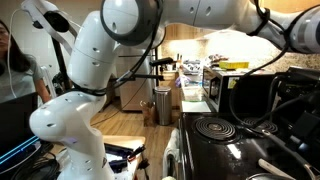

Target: Move the wooden spoon to the stove then move the spoon to the pan

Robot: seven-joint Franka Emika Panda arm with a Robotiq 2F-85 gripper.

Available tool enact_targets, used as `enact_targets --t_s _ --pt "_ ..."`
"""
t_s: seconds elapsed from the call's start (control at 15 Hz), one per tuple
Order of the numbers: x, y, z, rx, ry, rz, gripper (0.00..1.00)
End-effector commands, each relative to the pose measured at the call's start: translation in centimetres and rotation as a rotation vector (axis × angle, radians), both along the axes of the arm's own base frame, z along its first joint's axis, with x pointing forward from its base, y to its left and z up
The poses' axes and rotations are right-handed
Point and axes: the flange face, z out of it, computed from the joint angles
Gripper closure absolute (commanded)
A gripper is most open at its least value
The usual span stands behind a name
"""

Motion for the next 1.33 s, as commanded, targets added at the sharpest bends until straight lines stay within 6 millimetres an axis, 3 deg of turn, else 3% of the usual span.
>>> enact_targets --t_s 0.0,0.2,0.47,0.87,0.93,1.0,1.27 --pt "-2.7 4.0 4.4 -0.124 -0.119 -0.044 0.0" --pt "-5.4 7.2 5.4 -0.198 -0.163 0.065 0.0" --pt "-9.8 9.9 4.4 -0.171 -0.161 0.226 0.0" --pt "-17.2 10.3 0.8 -0.122 -0.101 0.299 0.0" --pt "-14.3 10.9 1.1 -0.147 -0.093 0.273 0.0" --pt "-15.0 10.8 0.8 -0.146 -0.083 0.275 0.0" --pt "-14.6 11.0 1.0 -0.147 -0.089 0.276 0.0"
